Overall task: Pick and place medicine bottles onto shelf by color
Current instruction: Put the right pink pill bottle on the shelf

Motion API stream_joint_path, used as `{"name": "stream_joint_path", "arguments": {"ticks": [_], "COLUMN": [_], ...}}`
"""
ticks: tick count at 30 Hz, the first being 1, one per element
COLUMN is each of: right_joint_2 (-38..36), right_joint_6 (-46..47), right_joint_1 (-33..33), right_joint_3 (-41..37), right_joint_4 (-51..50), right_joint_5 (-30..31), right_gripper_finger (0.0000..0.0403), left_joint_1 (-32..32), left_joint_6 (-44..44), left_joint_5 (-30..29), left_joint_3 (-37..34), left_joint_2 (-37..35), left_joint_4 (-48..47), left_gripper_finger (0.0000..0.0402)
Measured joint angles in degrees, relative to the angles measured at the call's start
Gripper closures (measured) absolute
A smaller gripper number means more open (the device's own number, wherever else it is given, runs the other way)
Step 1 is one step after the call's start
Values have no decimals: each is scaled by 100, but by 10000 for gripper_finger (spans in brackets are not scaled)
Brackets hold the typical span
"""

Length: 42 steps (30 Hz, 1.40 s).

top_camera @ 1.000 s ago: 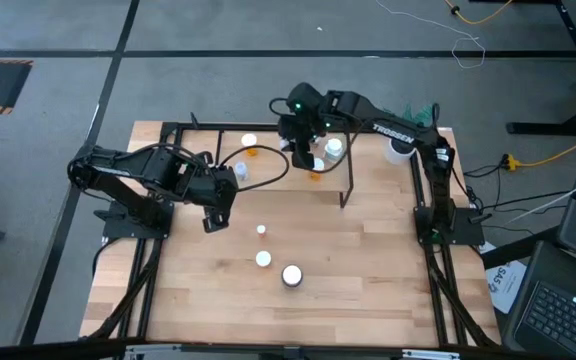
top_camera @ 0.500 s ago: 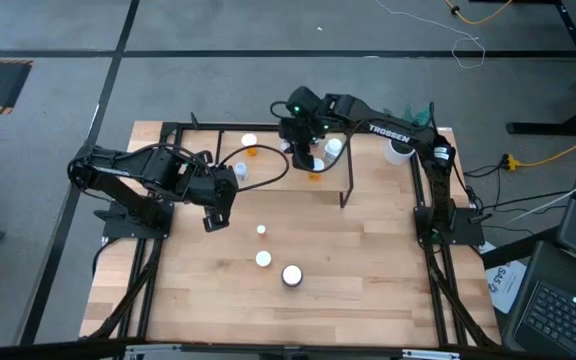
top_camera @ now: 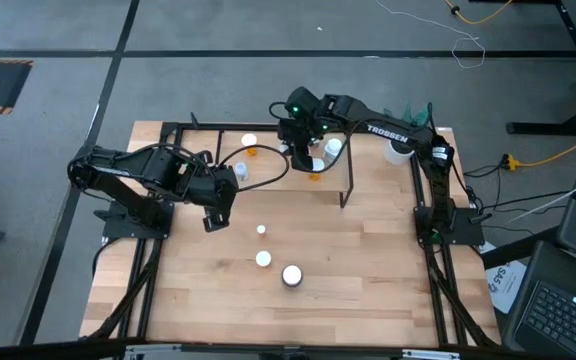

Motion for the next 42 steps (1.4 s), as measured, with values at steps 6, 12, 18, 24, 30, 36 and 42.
{"name": "stream_joint_path", "arguments": {"ticks": [6, 12, 18, 24, 30, 36, 42], "right_joint_2": [41, 42, 42, 84, 85, 132, 186], "right_joint_6": [414, 143, 447, 188, 198, 202, 180], "right_joint_1": [-2, 2, 0, -1, 0, 0, 2], "right_joint_3": [0, 0, 0, 1, 2, 4, 7], "right_joint_4": [6, -45, -71, -170, -112, -213, -123], "right_joint_5": [177, 199, 351, 264, 319, 308, 329], "right_gripper_finger": [288, 288, 288, 288, 288, 288, 286], "left_joint_1": [0, 2, 1, 0, 2, 0, 0], "left_joint_6": [-4, -17, -20, -20, -20, -20, -20], "left_joint_5": [-7, -9, -11, -13, -15, -15, -15], "left_joint_3": [0, 0, 0, 0, 0, 0, 0], "left_joint_2": [0, 0, 0, 0, 0, 0, -2], "left_joint_4": [0, 0, 2, 2, 2, 2, 2], "left_gripper_finger": [198, 198, 198, 198, 198, 198, 198]}}
